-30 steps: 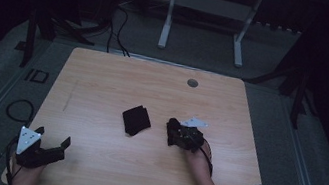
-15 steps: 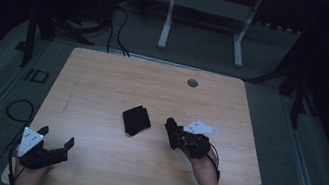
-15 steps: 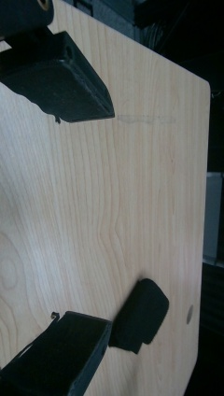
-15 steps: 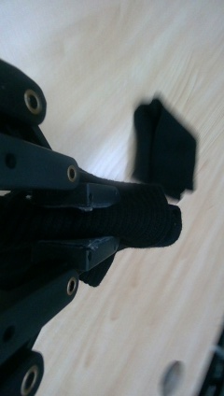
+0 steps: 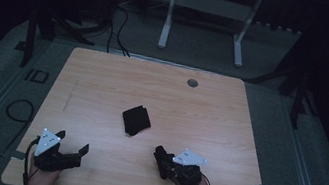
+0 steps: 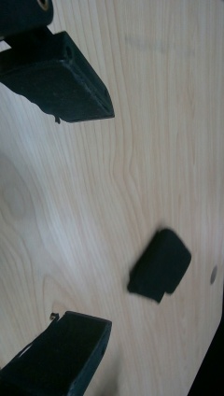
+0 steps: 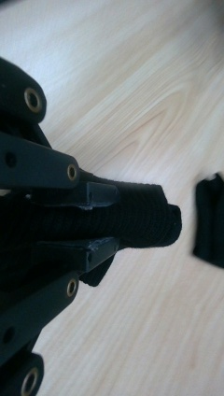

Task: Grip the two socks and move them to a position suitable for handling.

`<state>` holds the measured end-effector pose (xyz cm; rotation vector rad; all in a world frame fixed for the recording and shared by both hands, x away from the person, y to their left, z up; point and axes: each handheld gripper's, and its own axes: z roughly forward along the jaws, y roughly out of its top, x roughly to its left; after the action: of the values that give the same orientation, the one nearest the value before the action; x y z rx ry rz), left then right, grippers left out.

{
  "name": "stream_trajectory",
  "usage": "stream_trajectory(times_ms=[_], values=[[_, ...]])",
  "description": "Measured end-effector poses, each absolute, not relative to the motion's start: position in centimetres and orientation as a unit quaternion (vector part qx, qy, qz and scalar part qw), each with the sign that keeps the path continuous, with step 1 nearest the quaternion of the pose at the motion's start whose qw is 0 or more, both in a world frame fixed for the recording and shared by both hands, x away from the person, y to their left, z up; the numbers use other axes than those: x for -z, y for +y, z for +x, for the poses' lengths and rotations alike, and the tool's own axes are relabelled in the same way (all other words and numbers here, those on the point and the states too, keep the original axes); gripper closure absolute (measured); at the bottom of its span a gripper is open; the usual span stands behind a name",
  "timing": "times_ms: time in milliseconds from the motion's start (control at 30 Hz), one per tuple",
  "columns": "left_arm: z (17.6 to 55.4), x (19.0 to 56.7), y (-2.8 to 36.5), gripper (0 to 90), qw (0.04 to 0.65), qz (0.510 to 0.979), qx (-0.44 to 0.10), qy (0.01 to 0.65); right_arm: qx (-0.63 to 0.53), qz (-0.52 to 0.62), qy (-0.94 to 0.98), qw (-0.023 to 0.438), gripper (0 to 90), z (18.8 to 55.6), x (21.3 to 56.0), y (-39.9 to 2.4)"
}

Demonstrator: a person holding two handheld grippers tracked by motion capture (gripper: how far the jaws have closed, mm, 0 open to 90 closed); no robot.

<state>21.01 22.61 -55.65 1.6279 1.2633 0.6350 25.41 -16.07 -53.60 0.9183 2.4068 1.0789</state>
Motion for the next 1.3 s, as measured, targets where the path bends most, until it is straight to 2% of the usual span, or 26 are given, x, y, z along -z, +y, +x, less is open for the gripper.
stream_trajectory(times_ms=[33, 200, 267, 367, 433, 467, 533, 600, 667, 733, 767, 900, 933, 967, 1033, 1067, 1300], values=[[21.1, 55.7, 22.2, 2.1, 0.474, 0.671, -0.252, 0.512, -0.375, 0.33, 0.847, 0.183, 75.6, 25.5, 54.0, -16.1], [21.2, 55.8, 20.9, 2.3, 0.477, 0.69, -0.235, 0.492, -0.355, 0.349, 0.85, 0.169, 72.5, 26.0, 55.8, -16.2], [21.3, 55.9, 20.5, 5.6, 0.479, 0.696, -0.224, 0.485, -0.353, 0.347, 0.852, 0.169, 65.6, 25.9, 56.1, -16.1], [21.5, 55.8, 19.9, 6.0, 0.485, 0.703, -0.218, 0.472, -0.359, 0.345, 0.855, 0.145, 48.6, 26.0, 55.6, -16.0], [21.8, 55.7, 19.5, 10.2, 0.496, 0.704, -0.203, 0.466, -0.379, 0.344, 0.849, 0.133, 42.2, 25.8, 54.2, -16.5], [22.0, 55.6, 19.2, 13.9, 0.497, 0.707, -0.196, 0.463, -0.385, 0.341, 0.846, 0.143, 40.8, 25.8, 53.3, -16.8], [22.6, 55.5, 18.4, 15.0, 0.497, 0.722, -0.179, 0.446, -0.395, 0.342, 0.836, 0.167, 41.0, 25.8, 51.6, -17.6], [23.2, 55.3, 17.0, 23.2, 0.49, 0.746, -0.169, 0.417, -0.387, 0.338, 0.839, 0.18, 41.9, 26.3, 50.2, -18.8], [24.0, 55.0, 15.7, 25.8, 0.491, 0.762, -0.148, 0.395, -0.38, 0.346, 0.84, 0.175, 45.4, 26.8, 49.8, -19.6], [24.9, 54.6, 14.0, 31.0, 0.488, 0.777, -0.134, 0.373, -0.373, 0.355, 0.842, 0.161, 47.1, 27.2, 50.3, -20.1], [25.4, 54.4, 13.3, 35.2, 0.486, 0.784, -0.123, 0.366, -0.37, 0.357, 0.844, 0.151, 50.7, 27.3, 50.7, -20.2], [27.3, 54.4, 10.8, 43.4, 0.482, 0.802, -0.092, 0.341, -0.354, 0.357, 0.856, 0.124, 51.9, 27.2, 52.5, -20.1], [27.8, 54.5, 10.2, 45.0, 0.476, 0.808, -0.084, 0.338, -0.348, 0.357, 0.858, 0.124, 53.3, 27.2, 52.9, -20.0], [27.8, 54.5, 10.2, 50.6, 0.476, 0.808, -0.084, 0.338, -0.348, 0.357, 0.858, 0.124, 53.3, 27.2, 52.9, -20.0], [28.8, 54.9, 9.1, 52.5, 0.477, 0.813, -0.045, 0.331, -0.337, 0.359, 0.862, 0.121, 56.5, 27.4, 53.8, -20.0], [29.2, 55.0, 8.6, 57.7, 0.476, 0.815, -0.035, 0.328, -0.336, 0.362, 0.861, 0.119, 59.0, 27.5, 54.0, -20.0], [30.7, 56.5, 5.8, 67.4, 0.445, 0.837, 0.023, 0.317, -0.324, 0.363, 0.867, 0.111, 70.9, 27.7, 55.1, -20.0]])
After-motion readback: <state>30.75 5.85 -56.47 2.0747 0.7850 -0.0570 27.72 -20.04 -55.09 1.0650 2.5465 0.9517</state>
